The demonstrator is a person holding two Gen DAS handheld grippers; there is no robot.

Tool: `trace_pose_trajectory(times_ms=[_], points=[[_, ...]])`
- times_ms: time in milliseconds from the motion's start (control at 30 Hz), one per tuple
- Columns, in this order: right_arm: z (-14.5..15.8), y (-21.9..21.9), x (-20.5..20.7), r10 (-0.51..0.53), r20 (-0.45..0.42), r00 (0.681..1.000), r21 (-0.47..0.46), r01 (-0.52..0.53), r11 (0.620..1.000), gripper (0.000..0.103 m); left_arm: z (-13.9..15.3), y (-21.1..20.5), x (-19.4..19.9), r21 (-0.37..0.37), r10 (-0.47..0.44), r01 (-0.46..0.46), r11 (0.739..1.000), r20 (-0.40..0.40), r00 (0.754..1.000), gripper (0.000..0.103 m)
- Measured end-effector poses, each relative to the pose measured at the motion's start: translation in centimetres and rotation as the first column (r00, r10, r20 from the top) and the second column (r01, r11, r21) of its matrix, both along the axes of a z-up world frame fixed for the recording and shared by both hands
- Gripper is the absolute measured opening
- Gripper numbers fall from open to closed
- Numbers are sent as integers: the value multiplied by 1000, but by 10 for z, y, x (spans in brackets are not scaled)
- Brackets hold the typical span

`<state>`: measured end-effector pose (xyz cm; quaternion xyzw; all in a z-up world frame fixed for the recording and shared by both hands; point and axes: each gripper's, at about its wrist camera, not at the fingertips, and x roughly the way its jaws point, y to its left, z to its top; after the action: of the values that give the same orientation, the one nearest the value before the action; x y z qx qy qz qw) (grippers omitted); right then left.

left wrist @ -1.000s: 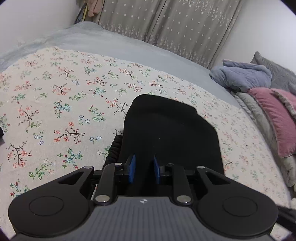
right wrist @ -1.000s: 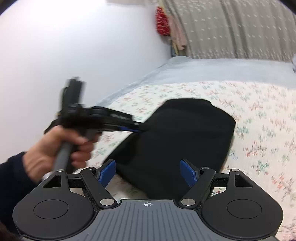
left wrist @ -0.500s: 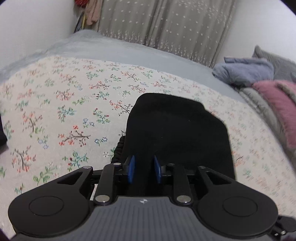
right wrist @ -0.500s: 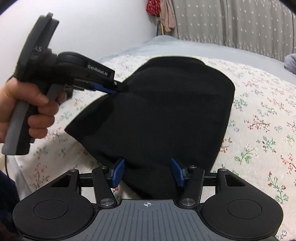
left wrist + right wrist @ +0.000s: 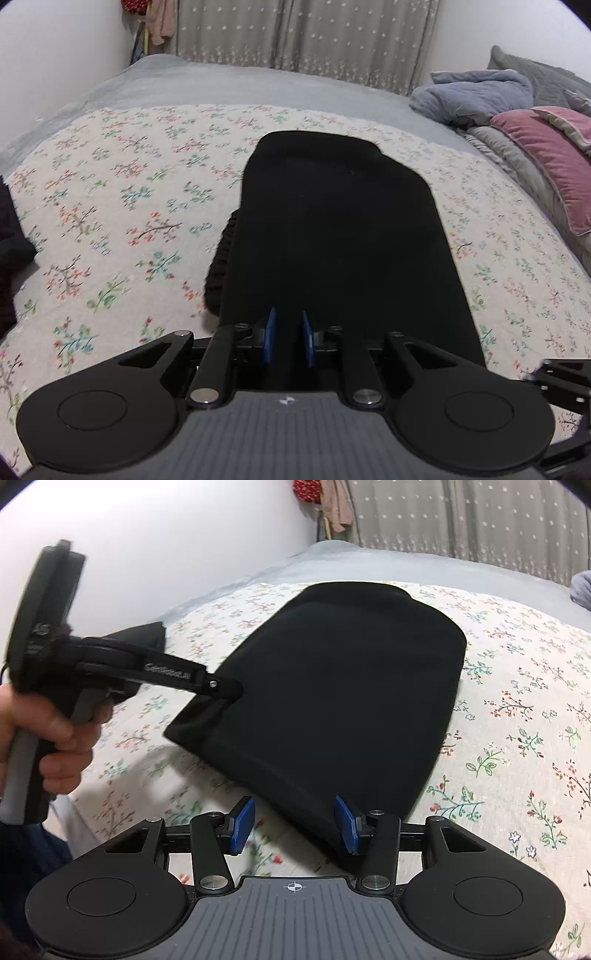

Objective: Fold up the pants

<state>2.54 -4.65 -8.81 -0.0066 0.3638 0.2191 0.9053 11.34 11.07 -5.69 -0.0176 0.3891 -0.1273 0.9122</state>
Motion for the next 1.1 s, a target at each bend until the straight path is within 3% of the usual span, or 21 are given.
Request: trace_pose_trajectory(times_ms=[167, 300, 433, 500, 567, 600, 667, 733, 867, 933, 967, 1100], points=[[-5, -16, -7, 69, -111, 991, 56, -64, 996, 43, -6, 10, 3, -14, 6, -6, 1000, -22, 1000, 21], [-24, -3, -3, 49, -122, 991, -62, -57, 996, 43, -5, 9, 1, -10, 2, -2, 1000, -24, 1000, 21], [-10, -4, -6, 108, -114, 988, 33, -105, 994, 43, -5, 13, 2, -24, -5, 5, 1000, -28, 1000, 21], [1, -10, -9, 125, -92, 988, 53, -120, 991, 44, -2, 22, 3, -87, -10, 6, 996, -45, 999, 20], [12, -28, -9, 109, -53, 993, 74, -105, 992, 44, 6, 38, 6, -213, -2, -9, 977, -53, 999, 21], [17, -37, -6, 87, -42, 995, 102, -82, 991, 45, 10, 46, 8, -264, 10, -21, 964, -44, 999, 24], [22, -59, 2, 2, -36, 999, 170, 4, 985, 48, 17, 58, 13, -304, 61, -62, 951, -12, 998, 41], [22, -80, 13, -93, -62, 994, 240, 105, 965, 54, 18, 64, 23, -323, 104, -100, 941, -7, 995, 67], [10, -109, 33, -190, -165, 968, 369, 239, 898, 57, 9, 75, 50, -423, 128, -142, 895, -62, 990, 73], [2, -119, 40, -212, -207, 955, 423, 283, 861, 65, -1, 79, 61, -476, 128, -164, 864, -107, 986, 88], [-1, -121, 42, -217, -227, 949, 444, 299, 844, 68, -7, 79, 67, -489, 123, -175, 855, -138, 983, 90], [-19, -127, 59, -239, -324, 916, 489, 378, 786, 68, -29, 76, 76, -496, 117, -212, 842, -214, 970, 94]])
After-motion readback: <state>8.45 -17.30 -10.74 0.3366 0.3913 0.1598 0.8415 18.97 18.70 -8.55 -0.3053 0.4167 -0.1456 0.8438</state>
